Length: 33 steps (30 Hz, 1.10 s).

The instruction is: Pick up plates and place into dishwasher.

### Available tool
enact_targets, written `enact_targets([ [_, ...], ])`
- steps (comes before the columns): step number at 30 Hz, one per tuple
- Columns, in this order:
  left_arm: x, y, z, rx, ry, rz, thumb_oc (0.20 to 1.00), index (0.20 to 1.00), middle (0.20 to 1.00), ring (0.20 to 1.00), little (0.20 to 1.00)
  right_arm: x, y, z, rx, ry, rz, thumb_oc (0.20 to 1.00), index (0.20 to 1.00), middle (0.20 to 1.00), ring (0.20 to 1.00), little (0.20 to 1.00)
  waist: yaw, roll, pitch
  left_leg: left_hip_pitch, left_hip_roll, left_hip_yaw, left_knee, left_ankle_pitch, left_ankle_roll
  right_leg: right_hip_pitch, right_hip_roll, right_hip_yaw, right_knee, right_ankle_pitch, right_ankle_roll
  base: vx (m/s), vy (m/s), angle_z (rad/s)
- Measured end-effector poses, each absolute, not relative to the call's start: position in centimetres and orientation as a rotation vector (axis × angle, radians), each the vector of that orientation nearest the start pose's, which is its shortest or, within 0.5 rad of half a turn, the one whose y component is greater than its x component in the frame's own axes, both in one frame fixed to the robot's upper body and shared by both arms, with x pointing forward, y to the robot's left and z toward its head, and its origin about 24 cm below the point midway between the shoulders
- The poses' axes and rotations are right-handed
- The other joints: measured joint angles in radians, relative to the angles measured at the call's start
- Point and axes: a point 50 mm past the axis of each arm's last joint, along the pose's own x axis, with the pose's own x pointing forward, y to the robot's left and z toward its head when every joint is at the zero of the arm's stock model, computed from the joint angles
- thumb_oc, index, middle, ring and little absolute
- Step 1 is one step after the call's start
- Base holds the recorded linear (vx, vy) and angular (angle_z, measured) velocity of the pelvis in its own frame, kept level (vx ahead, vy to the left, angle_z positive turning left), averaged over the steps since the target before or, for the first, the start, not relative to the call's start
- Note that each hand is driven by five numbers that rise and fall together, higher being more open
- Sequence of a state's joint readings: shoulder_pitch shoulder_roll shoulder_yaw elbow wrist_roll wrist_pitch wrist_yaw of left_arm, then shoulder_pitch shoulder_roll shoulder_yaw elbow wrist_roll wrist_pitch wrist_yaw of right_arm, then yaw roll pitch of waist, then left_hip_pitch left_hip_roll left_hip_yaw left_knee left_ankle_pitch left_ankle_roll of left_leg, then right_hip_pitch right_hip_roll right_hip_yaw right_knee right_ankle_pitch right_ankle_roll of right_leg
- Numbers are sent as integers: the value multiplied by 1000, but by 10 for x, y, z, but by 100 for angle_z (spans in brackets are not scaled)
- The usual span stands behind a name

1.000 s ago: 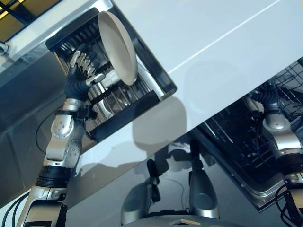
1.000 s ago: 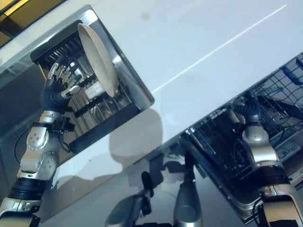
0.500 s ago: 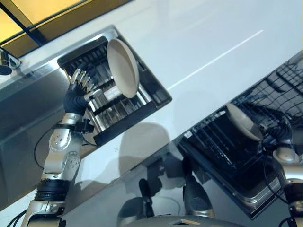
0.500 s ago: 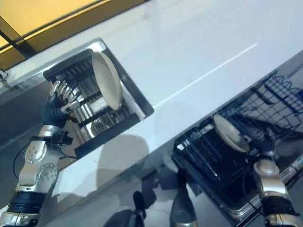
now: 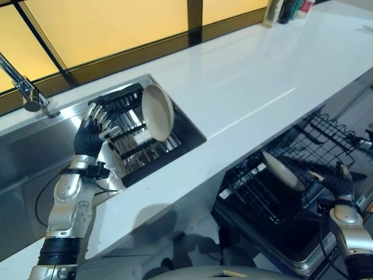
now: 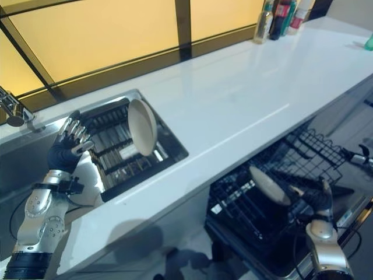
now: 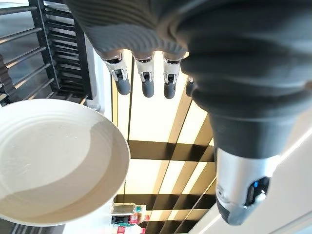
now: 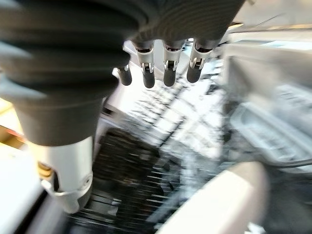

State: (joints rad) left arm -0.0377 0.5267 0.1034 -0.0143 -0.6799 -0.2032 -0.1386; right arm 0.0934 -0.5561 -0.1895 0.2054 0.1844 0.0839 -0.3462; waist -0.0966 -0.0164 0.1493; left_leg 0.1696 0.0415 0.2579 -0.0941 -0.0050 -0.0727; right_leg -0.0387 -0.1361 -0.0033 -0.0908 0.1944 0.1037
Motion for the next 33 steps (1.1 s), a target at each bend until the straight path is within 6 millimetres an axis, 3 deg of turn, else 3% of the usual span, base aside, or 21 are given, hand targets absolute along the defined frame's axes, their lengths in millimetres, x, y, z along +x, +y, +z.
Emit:
enact_targets([
  [8, 250, 264, 117, 165, -305, -11, 1000, 1000, 1000, 1000, 1000, 224, -312, 85, -440, -35, -545, 1000, 1000, 1000, 1000, 1000, 1, -1, -58, 13, 1, 7, -1, -3, 0, 10, 1, 6, -1, -4, -2, 43, 43, -2],
  [14, 250, 290, 141, 763, -330, 78, 1000, 1000, 1000, 1000, 1000, 227, -307, 99, -454, -105, -477, 1000, 1000, 1000, 1000, 1000, -1, 11, -79, 31, 5, 2, -1, -6, -2, 31, 2, -1, -4, -7, 0, 49, 38, 3],
  [19, 253, 308, 165, 1245, -393, 135, 1000, 1000, 1000, 1000, 1000, 229, -310, 111, -511, -126, -420, 1000, 1000, 1000, 1000, 1000, -9, 41, -101, 31, 7, -9, -2, -6, -2, 38, 1, -11, -6, -12, -2, 52, 45, 7],
  [23, 257, 306, 182, 1623, -502, 77, 1000, 1000, 1000, 1000, 1000, 230, -312, 118, -533, -132, -376, 1000, 1000, 1000, 1000, 1000, -15, 60, -110, 30, 6, -14, -2, -5, -2, 40, 0, -16, -5, -12, 1, 27, 36, 4],
  [28, 269, 293, 194, 1829, -632, 18, 1000, 1000, 1000, 1000, 1000, 232, -312, 122, -532, -139, -345, 1000, 1000, 1000, 1000, 1000, -34, 78, -112, 31, 2, -12, -2, -5, -1, 39, -4, -15, -5, -13, 0, 49, 50, -1],
  [33, 275, 282, 187, 1959, -676, -88, 1000, 1000, 1000, 1000, 1000, 235, -312, 130, -559, -143, -303, 1000, 1000, 1000, 1000, 1000, -82, 118, -91, 33, -4, -1, -2, -6, 1, 37, -7, -6, -4, -12, 1, 53, 68, -5],
])
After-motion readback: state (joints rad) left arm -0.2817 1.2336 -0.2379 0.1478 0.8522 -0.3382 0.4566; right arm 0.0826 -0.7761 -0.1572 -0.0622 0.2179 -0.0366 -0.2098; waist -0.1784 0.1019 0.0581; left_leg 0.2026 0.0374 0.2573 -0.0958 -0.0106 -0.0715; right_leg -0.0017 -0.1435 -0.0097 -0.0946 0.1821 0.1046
